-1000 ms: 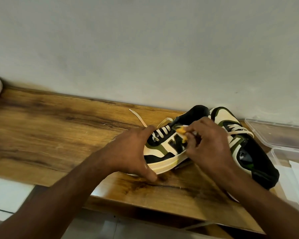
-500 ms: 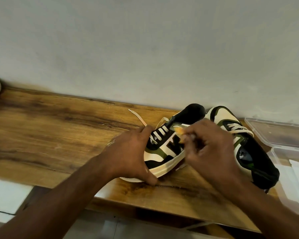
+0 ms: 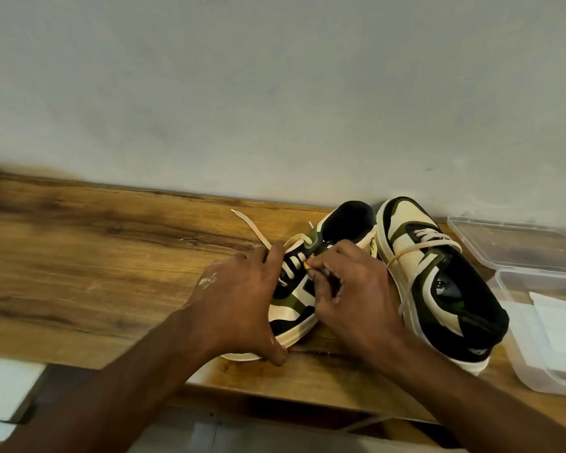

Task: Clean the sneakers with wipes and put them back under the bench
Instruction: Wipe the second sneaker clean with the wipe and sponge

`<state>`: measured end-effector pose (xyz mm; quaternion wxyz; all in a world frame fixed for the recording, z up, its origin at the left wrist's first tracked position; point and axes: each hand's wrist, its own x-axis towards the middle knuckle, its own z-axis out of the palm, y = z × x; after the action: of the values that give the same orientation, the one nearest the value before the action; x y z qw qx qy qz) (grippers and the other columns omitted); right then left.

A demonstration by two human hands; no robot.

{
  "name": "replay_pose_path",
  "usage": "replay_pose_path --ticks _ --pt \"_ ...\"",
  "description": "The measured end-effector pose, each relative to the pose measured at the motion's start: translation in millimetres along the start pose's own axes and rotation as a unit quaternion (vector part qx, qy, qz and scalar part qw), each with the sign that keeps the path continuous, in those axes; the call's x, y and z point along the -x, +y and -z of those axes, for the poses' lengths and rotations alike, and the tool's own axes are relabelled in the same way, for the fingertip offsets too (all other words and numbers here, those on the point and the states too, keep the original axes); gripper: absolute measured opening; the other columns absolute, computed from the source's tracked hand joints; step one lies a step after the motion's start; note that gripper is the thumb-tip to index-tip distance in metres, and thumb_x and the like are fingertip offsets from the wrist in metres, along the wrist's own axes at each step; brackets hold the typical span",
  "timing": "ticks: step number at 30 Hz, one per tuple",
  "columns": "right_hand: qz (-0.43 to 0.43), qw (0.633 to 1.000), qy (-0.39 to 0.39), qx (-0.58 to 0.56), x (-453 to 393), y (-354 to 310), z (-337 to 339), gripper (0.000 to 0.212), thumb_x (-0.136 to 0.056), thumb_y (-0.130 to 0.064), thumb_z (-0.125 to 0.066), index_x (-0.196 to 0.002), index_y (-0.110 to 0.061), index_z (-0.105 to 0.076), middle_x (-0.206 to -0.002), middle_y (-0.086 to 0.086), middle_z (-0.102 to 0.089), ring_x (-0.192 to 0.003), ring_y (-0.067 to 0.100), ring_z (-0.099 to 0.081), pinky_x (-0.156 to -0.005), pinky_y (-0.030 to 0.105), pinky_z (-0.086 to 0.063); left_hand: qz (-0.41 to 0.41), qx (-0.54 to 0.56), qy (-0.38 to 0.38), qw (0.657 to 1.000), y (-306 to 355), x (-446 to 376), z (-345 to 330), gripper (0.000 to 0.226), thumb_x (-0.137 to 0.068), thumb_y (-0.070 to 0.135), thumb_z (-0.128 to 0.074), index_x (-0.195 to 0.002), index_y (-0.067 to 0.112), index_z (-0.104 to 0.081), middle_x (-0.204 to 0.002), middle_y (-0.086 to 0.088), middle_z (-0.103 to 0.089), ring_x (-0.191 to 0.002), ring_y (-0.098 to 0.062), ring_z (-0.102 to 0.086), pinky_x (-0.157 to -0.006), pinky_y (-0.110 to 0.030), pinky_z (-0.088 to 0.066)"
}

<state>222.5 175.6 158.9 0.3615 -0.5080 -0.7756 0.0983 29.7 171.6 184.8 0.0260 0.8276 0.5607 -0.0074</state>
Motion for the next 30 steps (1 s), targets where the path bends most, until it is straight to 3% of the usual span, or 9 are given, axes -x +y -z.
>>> replay_pose_path --ticks 2,6,12,14,17,21,26,30 --pt "-0.002 1.000 0.004 0.028 -6.9 10.1 7.7 0.021 -0.088 -0.008 -0.077 -0.107 -0.016 -0.077 -0.099 -0.005 -0.064 -0.083 0.007 -0.059 -0.069 0.024 -0.058 0.004 0.000 -0.008 1.000 0.0 -0.4 1.1 0.142 -0.043 0.084 -0.083 -0.154 0.029 -0.012 -0.145 0.005 -0.052 -0.121 -0.020 -0.058 -0.092 -0.038 -0.055" --pt "-0.042 0.993 0.088 0.063 -20.5 33.4 24.2 0.021 -0.086 -0.003 -0.077 -0.106 -0.010 -0.079 -0.094 0.002 -0.066 -0.078 0.012 -0.061 -0.068 0.028 -0.057 0.010 -0.013 -0.020 1.000 3.5 -1.0 1.2 0.144 -0.044 0.084 -0.083 -0.155 0.028 -0.009 -0.150 0.003 -0.048 -0.124 -0.022 -0.057 -0.096 -0.040 -0.054" --pt "-0.021 0.999 -0.001 0.050 -5.1 0.1 -7.4 0.012 -0.091 -0.010 -0.075 -0.100 -0.016 -0.079 -0.091 -0.004 -0.061 -0.076 0.005 -0.053 -0.063 0.006 -0.037 0.012 -0.025 -0.031 0.999 3.4 1.1 -1.3 0.141 -0.043 0.086 -0.082 -0.151 0.026 -0.014 -0.144 0.002 -0.052 -0.117 -0.023 -0.060 -0.089 -0.039 -0.055" --pt "-0.019 0.999 -0.004 0.042 -7.6 4.0 -4.5 0.016 -0.089 -0.010 -0.077 -0.103 -0.017 -0.080 -0.092 -0.005 -0.063 -0.078 0.005 -0.055 -0.064 0.008 -0.043 0.014 -0.016 -0.043 0.999 1.6 1.6 0.2 0.144 -0.042 0.086 -0.082 -0.153 0.027 -0.011 -0.147 0.003 -0.051 -0.120 -0.022 -0.059 -0.092 -0.039 -0.055" --pt "-0.024 0.998 0.027 0.046 -14.1 18.5 10.6 0.023 -0.087 -0.009 -0.078 -0.109 -0.016 -0.079 -0.096 -0.003 -0.066 -0.081 0.008 -0.060 -0.069 0.022 -0.056 0.018 0.022 -0.071 0.997 -5.2 0.3 7.7 0.147 -0.044 0.081 -0.085 -0.157 0.031 -0.005 -0.151 0.007 -0.049 -0.127 -0.020 -0.056 -0.098 -0.037 -0.053" --pt "-0.033 0.995 0.074 0.058 -14.1 29.7 23.9 0.020 -0.086 -0.005 -0.078 -0.105 -0.011 -0.079 -0.097 0.000 -0.069 -0.082 0.008 -0.061 -0.071 0.013 -0.050 0.021 0.093 -0.135 0.986 -28.6 0.4 22.1 0.144 -0.044 0.072 -0.091 -0.157 0.036 -0.010 -0.146 0.012 -0.054 -0.123 -0.013 -0.056 -0.098 -0.033 -0.051" --pt "-0.042 0.994 0.099 -0.018 -12.7 29.7 18.2 0.017 -0.086 -0.008 -0.080 -0.102 -0.013 -0.080 -0.094 -0.005 -0.071 -0.078 0.003 -0.064 -0.067 0.013 -0.053 0.033 0.144 -0.200 0.969 -55.1 3.9 29.7 0.147 -0.038 0.066 -0.096 -0.157 0.043 -0.011 -0.144 0.016 -0.055 -0.126 -0.011 -0.055 -0.105 -0.036 -0.052" --pt "-0.028 0.994 0.076 -0.068 -6.3 18.8 7.4 0.017 -0.087 -0.011 -0.081 -0.103 -0.016 -0.079 -0.094 -0.008 -0.071 -0.079 0.004 -0.066 -0.067 0.020 -0.057 0.035 0.158 -0.194 0.967 -53.9 2.4 24.4 0.156 -0.035 0.078 -0.092 -0.159 0.045 -0.003 -0.154 0.016 -0.048 -0.134 -0.013 -0.052 -0.111 -0.039 -0.048"
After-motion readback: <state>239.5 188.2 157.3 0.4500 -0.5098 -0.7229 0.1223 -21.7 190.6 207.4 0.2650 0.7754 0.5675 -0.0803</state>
